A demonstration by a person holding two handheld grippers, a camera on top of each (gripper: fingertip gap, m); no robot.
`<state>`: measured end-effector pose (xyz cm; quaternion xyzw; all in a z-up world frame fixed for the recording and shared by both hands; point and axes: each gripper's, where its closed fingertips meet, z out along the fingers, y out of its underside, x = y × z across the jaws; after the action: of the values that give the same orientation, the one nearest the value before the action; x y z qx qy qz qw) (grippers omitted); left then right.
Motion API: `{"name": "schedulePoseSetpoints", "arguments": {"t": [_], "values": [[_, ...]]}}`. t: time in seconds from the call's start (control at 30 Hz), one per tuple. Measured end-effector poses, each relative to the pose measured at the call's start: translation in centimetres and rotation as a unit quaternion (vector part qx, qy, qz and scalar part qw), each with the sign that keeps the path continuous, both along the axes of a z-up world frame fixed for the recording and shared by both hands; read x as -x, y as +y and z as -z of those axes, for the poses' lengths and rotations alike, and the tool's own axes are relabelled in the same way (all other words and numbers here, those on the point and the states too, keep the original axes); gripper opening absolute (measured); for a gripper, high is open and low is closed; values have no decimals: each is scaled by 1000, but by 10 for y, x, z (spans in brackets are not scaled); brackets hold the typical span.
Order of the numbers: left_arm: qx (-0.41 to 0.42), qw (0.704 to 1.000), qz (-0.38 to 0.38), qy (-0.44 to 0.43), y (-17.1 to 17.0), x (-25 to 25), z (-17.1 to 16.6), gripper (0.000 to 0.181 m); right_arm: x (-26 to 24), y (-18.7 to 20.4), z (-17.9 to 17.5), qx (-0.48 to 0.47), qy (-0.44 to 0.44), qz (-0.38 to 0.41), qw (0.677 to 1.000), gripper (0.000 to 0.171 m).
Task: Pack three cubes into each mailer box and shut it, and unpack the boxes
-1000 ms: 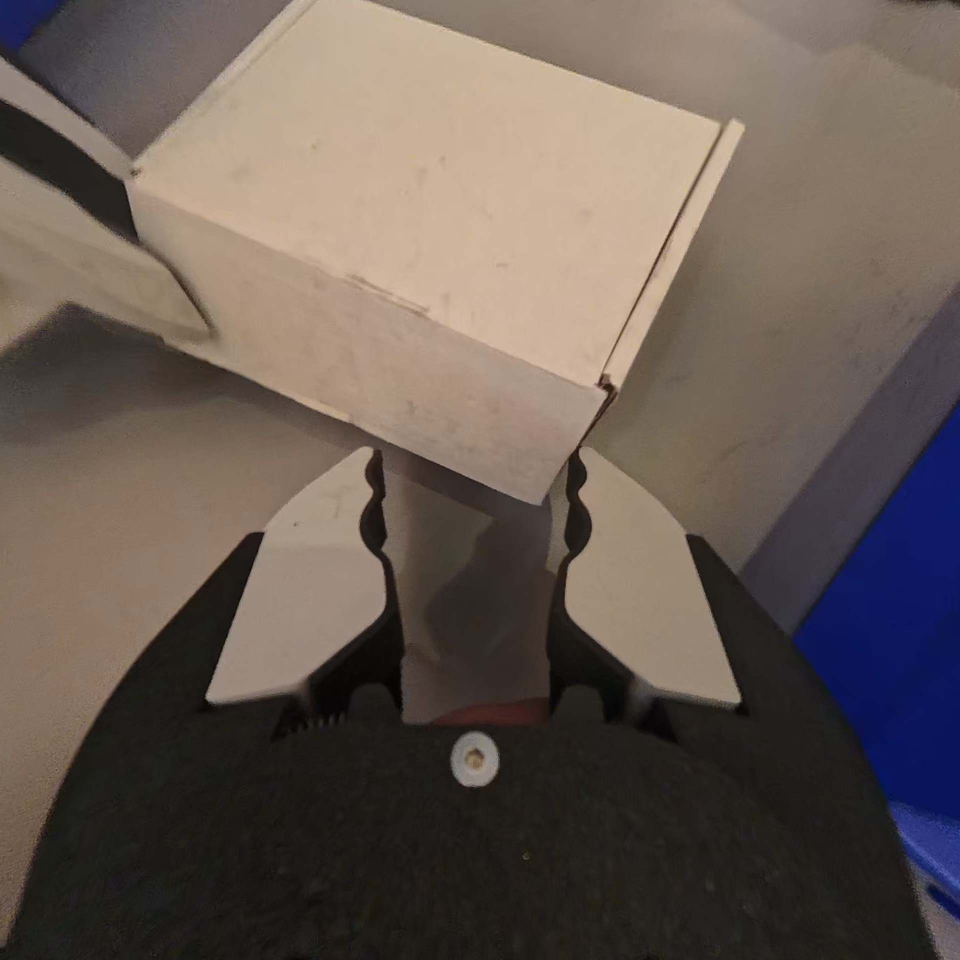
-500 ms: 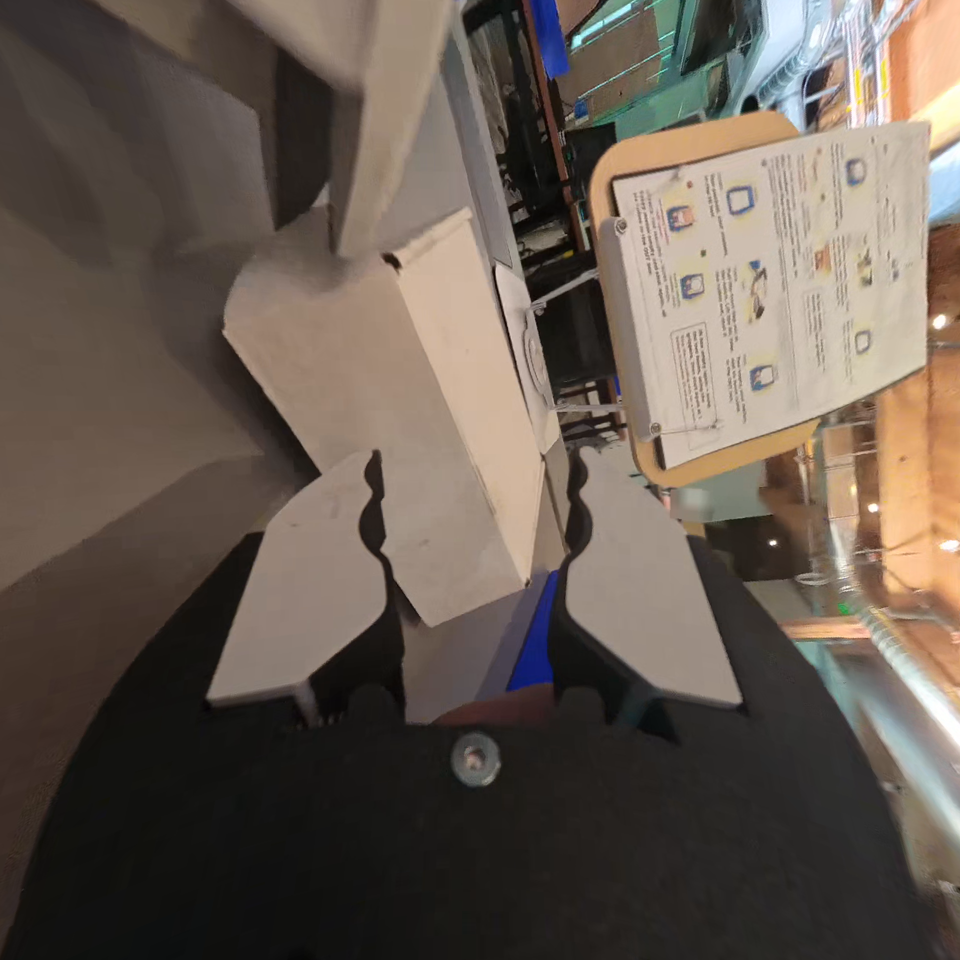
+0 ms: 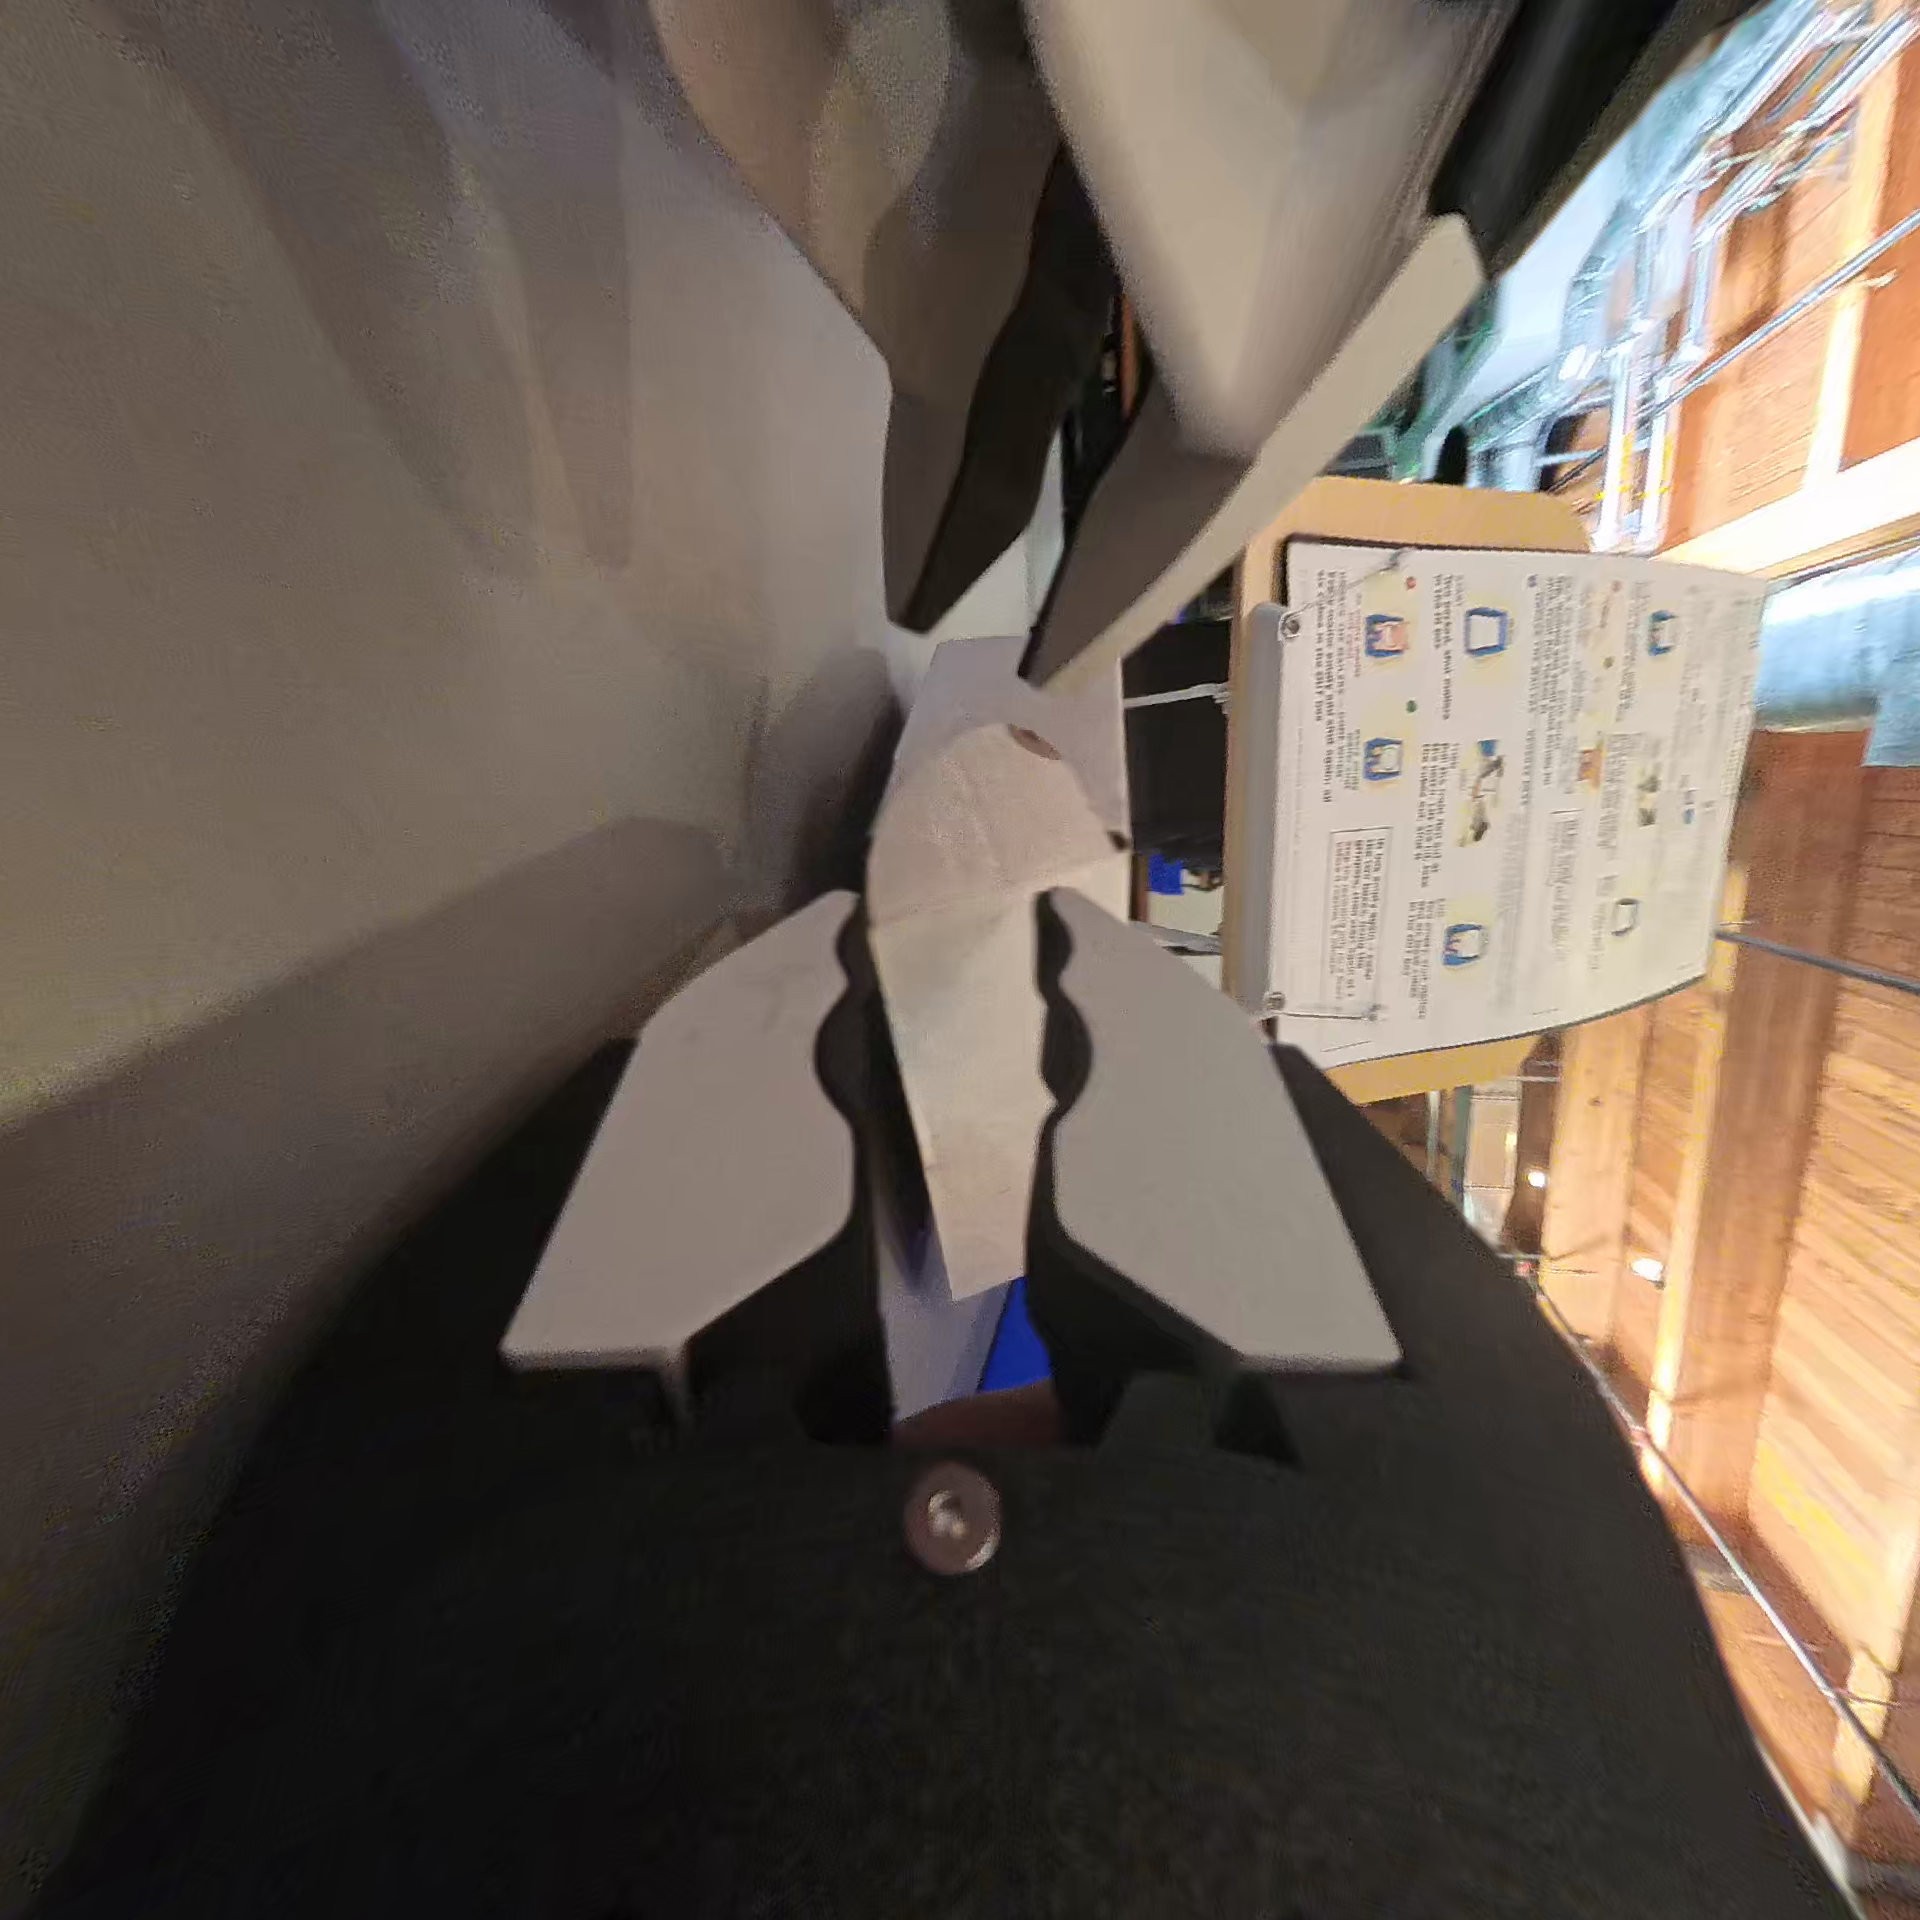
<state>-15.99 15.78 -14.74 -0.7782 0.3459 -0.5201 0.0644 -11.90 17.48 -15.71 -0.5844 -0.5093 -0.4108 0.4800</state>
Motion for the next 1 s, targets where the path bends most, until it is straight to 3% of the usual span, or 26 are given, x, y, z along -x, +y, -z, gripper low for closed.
{"name": "schedulePoseSetpoints", "arguments": {"t": [0.1, 0.2, 0.33, 0.47, 0.57, 0.63, 0.67, 0.7, 0.73, 0.83, 1.0], "values": [[-55, 998, -5, 12, 10, 2, -1, 24, -1, -3, -8, -8, 28, -15, 999, 4], [-149, 988, -7, 31, 26, -1, -7, 45, -4, -10, -28, 0, 120, -27, 992, 7], [-265, 960, -41, 81, 68, -14, -17, 97, -24, -11, -30, 38, 182, 13, 982, 32], [-229, 970, -41, 69, 82, -45, -28, 118, -48, -8, -10, 103, 287, 93, 948, 68], [-230, 964, -8, 134, 82, -63, -2, 118, -44, -9, 0, 176, 372, 102, 906, 76], [-228, 954, 9, 196, 85, -63, 21, 112, -43, -12, 9, 206, 375, 110, 897, 74], [-195, 964, 15, 183, 81, -67, 24, 113, -48, -12, 11, 203, 357, 119, 904, 71], [-149, 975, 30, 163, 73, -70, 25, 102, -52, -12, 14, 200, 332, 123, 914, 66], [-126, 978, 35, 162, 71, -69, 29, 106, -55, -13, 17, 198, 306, 122, 923, 66], [-94, 984, 28, 151, 69, -64, 26, 94, -62, -15, 18, 191, 258, 103, 942, 51], [-64, 988, 25, 135, 57, -54, 24, 84, -59, -12, 20, 185, 200, 80, 959, 46]]}}
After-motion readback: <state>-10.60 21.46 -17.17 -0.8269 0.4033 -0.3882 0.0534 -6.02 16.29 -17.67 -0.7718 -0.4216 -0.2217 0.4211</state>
